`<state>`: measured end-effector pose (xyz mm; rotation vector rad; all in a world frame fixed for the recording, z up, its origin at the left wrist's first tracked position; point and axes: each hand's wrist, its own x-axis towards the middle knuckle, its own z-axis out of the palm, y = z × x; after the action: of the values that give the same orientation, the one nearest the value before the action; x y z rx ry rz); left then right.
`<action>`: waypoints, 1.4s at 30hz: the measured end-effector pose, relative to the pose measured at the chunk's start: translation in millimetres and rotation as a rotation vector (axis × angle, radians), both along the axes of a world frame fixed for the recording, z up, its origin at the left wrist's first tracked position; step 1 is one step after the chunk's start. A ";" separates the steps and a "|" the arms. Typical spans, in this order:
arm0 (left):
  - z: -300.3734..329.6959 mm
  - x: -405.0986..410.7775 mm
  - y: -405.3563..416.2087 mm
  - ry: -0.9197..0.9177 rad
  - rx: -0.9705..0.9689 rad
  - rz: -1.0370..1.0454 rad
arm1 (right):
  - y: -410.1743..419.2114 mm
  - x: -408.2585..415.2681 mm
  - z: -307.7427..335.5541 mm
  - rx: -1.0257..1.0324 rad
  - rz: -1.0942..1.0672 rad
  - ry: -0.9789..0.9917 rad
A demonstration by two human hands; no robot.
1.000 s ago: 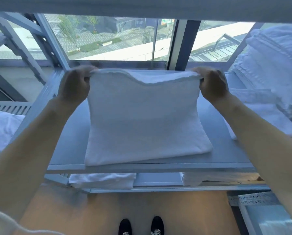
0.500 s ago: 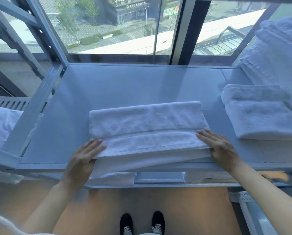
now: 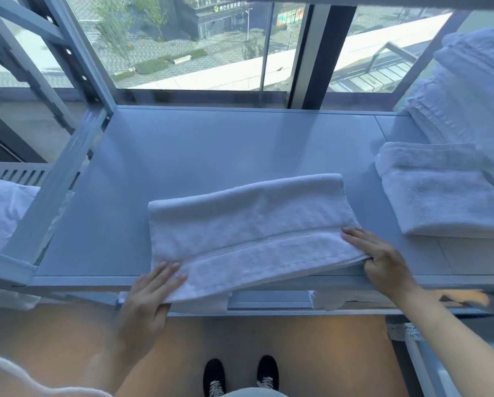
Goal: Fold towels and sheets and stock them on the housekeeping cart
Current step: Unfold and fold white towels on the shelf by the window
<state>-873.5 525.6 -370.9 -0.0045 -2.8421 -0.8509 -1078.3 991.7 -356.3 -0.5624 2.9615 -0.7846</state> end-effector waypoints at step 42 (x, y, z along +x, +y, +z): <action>40.6 -115.3 48.0 -0.108 -0.456 0.190 | -228.7 -41.9 -18.9 0.218 -0.023 -0.091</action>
<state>-988.7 573.6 -330.4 0.2543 -3.0066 -0.1615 -1120.1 762.9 -375.3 -0.4677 2.9216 -0.4654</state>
